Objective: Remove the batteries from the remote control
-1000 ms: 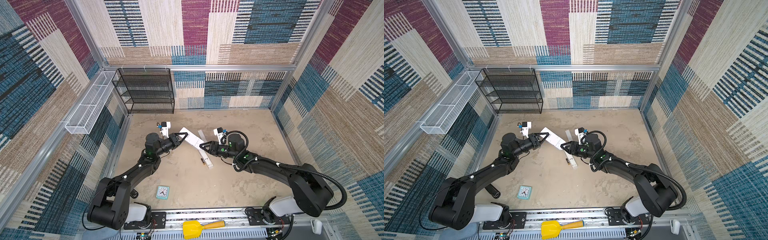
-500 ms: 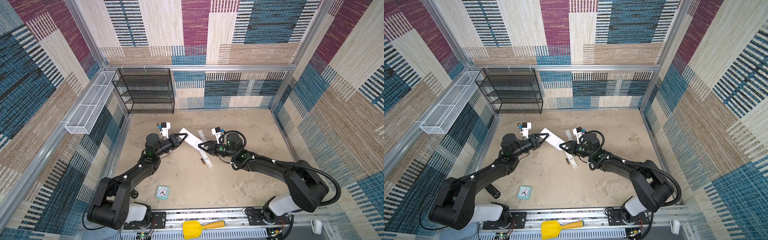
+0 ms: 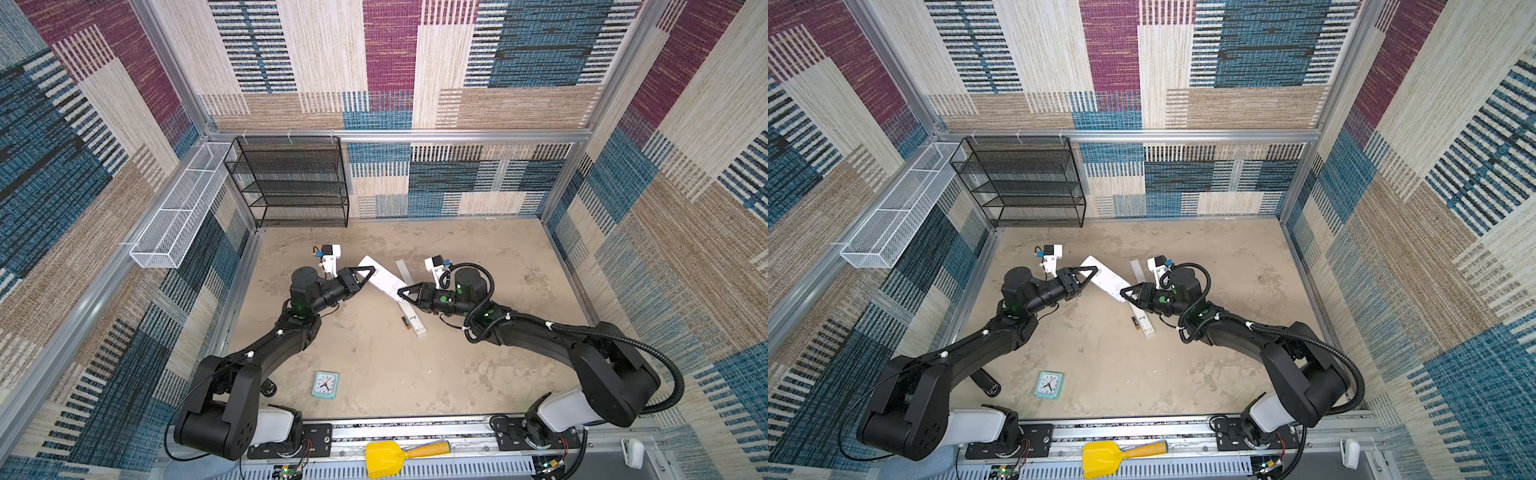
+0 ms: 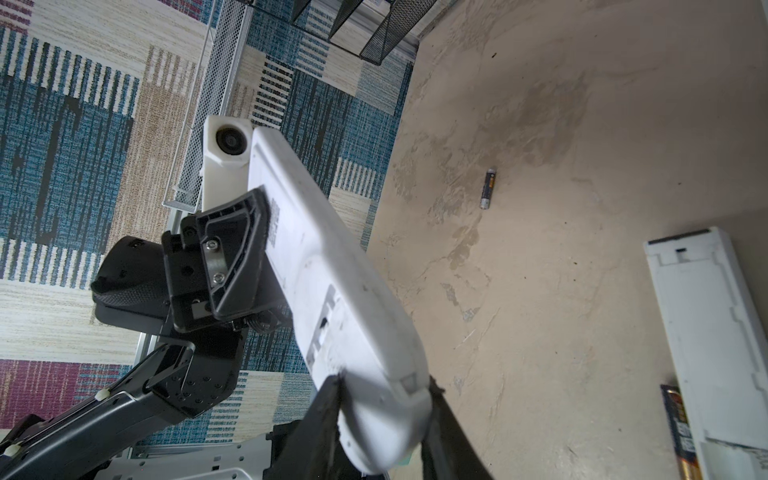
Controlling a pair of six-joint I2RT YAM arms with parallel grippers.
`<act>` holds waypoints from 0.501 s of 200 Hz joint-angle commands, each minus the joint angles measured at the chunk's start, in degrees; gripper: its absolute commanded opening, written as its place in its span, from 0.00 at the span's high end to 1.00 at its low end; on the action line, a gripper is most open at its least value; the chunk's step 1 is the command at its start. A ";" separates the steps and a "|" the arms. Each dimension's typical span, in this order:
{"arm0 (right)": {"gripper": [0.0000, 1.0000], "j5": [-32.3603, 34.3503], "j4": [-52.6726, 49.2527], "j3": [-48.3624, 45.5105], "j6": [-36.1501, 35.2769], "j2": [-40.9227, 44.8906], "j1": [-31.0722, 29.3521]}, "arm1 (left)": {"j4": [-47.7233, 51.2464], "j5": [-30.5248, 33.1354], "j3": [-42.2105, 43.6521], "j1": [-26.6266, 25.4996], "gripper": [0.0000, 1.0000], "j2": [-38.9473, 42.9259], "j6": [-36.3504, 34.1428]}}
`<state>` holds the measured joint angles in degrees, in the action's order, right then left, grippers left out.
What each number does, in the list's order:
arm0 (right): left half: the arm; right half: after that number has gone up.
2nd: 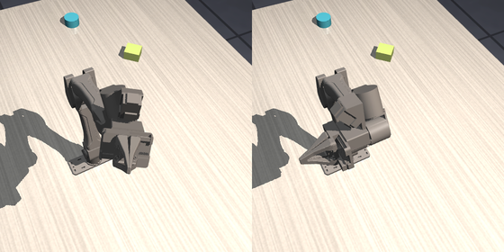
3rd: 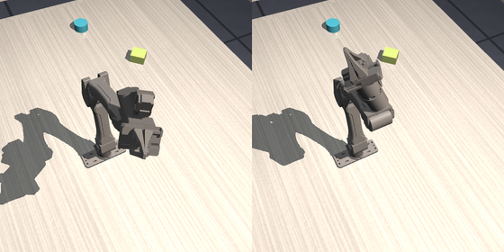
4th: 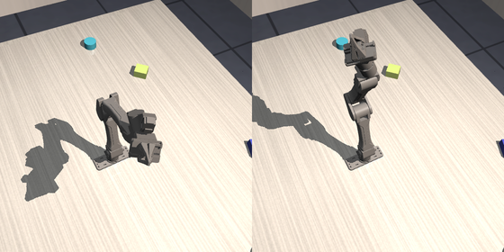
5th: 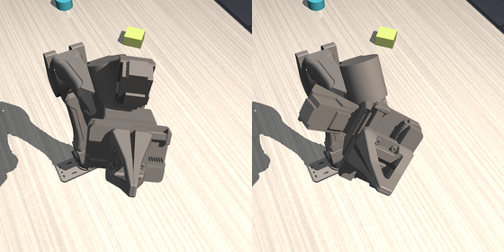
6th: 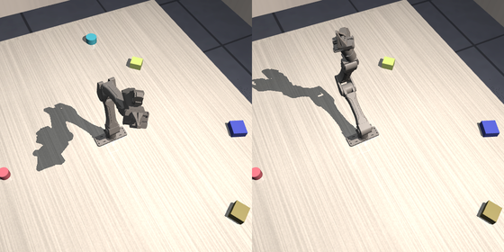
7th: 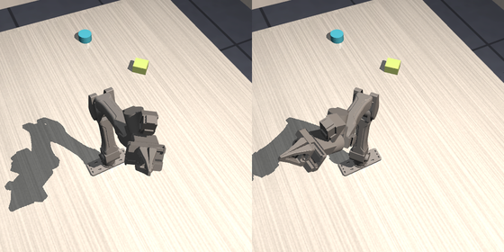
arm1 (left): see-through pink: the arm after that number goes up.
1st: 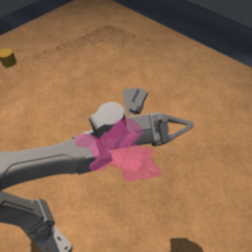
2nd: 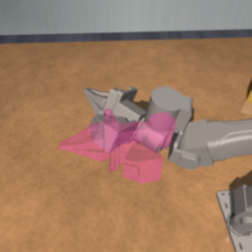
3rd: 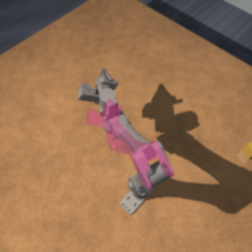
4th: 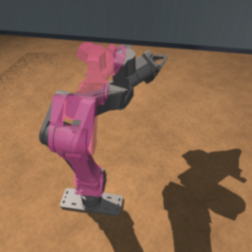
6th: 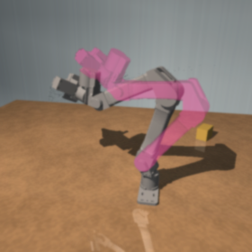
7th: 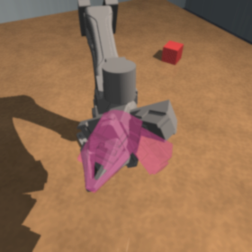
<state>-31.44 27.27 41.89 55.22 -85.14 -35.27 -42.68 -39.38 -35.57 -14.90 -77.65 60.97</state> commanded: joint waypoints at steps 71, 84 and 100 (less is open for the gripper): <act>0.82 1.00 -3.00 -1.20 -0.82 2.35 -0.07 | -6.24 -2.34 -0.31 -0.11 1.00 -0.64 0.95; 0.83 0.95 -3.29 -0.85 -0.82 2.59 -0.07 | -6.27 -2.37 -0.14 -0.13 1.00 -0.50 0.82; 0.84 1.05 -3.45 -0.61 -0.82 3.08 -0.11 | -6.38 -2.32 0.14 -0.12 1.00 -0.57 0.73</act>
<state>-30.83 26.24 40.73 55.59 -82.61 -35.22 -44.45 -40.10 -35.57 -14.90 -78.26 60.95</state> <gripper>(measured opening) 0.228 0.205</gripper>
